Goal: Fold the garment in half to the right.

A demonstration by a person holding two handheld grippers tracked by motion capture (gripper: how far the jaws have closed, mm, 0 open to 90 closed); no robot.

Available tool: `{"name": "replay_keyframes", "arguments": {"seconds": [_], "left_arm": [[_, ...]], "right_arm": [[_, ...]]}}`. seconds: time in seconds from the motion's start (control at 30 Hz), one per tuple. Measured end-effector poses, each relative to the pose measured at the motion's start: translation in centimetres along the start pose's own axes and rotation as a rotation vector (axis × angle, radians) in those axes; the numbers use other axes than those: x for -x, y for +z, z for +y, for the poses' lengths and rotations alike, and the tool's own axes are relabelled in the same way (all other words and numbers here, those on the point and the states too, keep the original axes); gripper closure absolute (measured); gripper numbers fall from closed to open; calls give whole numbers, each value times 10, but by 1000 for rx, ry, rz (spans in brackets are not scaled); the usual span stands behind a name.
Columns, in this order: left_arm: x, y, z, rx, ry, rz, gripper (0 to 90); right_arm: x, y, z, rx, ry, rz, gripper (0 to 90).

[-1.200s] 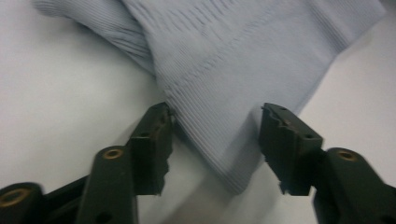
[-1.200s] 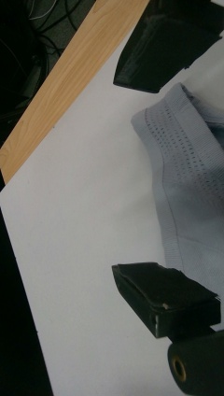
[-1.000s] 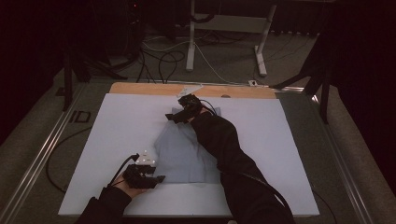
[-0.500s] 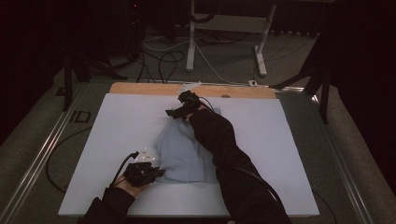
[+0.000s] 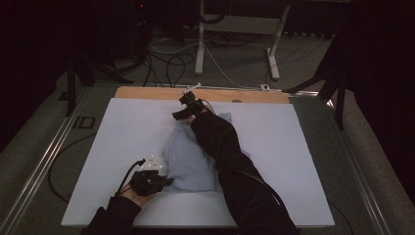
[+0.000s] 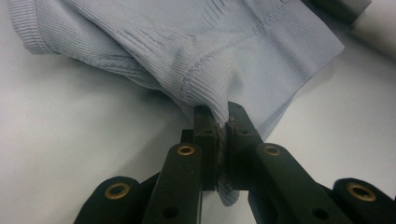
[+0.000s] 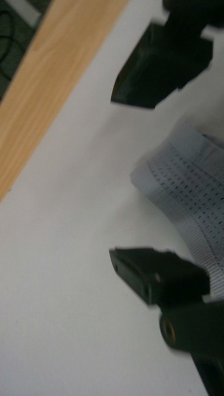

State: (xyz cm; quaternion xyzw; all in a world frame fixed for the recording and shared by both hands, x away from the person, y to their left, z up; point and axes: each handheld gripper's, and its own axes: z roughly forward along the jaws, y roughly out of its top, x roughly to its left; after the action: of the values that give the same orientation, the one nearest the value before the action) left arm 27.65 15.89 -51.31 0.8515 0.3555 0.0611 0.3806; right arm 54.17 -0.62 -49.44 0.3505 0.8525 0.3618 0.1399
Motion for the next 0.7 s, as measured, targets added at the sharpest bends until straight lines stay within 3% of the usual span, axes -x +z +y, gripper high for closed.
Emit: {"name": "replay_keyframes", "arguments": {"seconds": [0.2, 0.37, 0.53, 0.7], "left_arm": [[-1, 0, 0, -4, -2, -3, 865], [-1, 1, 0, -7, -1, -6, 865], [-2, 1, 0, -8, -2, -11, 865], [-2, 1, 0, -7, -1, -8, 865]], "right_arm": [[-1, 10, -1, -73, 47, -23, 305], [-4, 17, 0, -108, 28, -12, 386], [-7, 24, -3, -148, -5, -58, 583], [-5, 24, -3, -158, -8, -72, 762]]}}
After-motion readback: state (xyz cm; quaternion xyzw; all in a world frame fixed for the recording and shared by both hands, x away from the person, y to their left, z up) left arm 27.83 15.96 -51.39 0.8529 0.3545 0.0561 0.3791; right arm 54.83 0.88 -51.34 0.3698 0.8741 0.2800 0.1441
